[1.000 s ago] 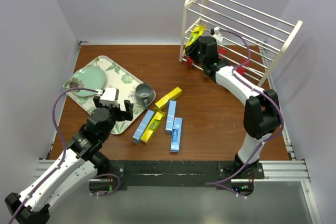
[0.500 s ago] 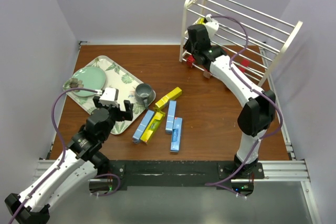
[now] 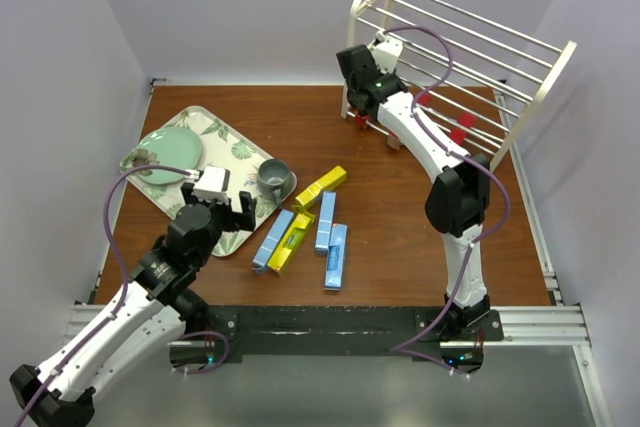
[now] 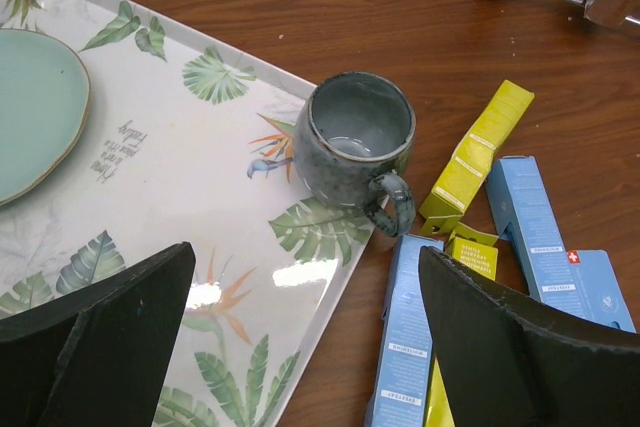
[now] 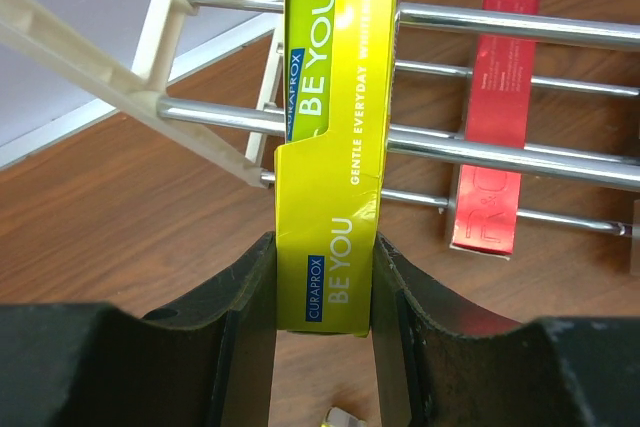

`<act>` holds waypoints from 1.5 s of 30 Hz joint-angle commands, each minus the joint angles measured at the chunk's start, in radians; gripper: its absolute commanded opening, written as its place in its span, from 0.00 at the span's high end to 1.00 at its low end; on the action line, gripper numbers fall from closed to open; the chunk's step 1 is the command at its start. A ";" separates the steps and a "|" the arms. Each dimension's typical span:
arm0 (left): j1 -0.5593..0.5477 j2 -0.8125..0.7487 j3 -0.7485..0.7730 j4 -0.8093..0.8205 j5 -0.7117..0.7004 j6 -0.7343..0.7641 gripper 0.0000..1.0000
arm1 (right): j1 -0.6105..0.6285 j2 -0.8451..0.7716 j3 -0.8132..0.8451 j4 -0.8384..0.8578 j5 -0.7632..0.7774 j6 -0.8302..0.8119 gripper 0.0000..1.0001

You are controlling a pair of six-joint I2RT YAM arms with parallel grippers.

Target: Place and organize the toothpastes onto the shelf

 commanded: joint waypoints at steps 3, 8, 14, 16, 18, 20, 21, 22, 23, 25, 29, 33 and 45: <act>-0.001 0.004 0.037 0.042 0.011 0.016 0.00 | -0.007 -0.018 0.079 0.062 0.098 -0.023 0.72; -0.003 0.007 0.037 0.039 0.003 0.013 0.00 | -0.021 -0.014 0.077 0.101 0.115 -0.043 0.69; -0.003 0.009 0.035 0.042 0.003 0.013 0.00 | -0.038 -0.018 0.041 0.187 0.123 -0.077 0.66; -0.003 0.009 0.034 0.042 0.007 0.013 0.00 | -0.042 -0.017 0.030 0.216 0.128 -0.090 0.65; -0.001 0.010 0.035 0.042 0.007 0.013 0.00 | -0.044 -0.012 0.033 0.228 0.129 -0.104 0.64; -0.001 0.010 0.034 0.044 0.007 0.013 0.00 | -0.050 -0.001 0.040 0.230 0.129 -0.107 0.63; -0.003 0.010 0.035 0.042 0.007 0.013 0.00 | -0.053 0.005 0.048 0.228 0.126 -0.106 0.62; -0.003 0.009 0.035 0.044 0.007 0.013 0.00 | -0.055 0.006 0.050 0.227 0.125 -0.106 0.62; -0.003 0.010 0.034 0.045 0.007 0.013 0.00 | -0.058 0.011 0.050 0.227 0.123 -0.104 0.61; -0.001 0.010 0.034 0.044 0.008 0.013 0.00 | -0.059 0.014 0.045 0.230 0.121 -0.098 0.61; -0.001 0.015 0.032 0.045 0.013 0.013 0.00 | -0.065 0.025 0.041 0.227 0.115 -0.094 0.58; -0.003 0.015 0.034 0.045 0.016 0.013 0.00 | -0.067 0.029 0.036 0.219 0.102 -0.078 0.57; -0.003 0.015 0.032 0.045 0.014 0.013 0.00 | -0.070 0.032 0.019 0.224 0.102 -0.075 0.56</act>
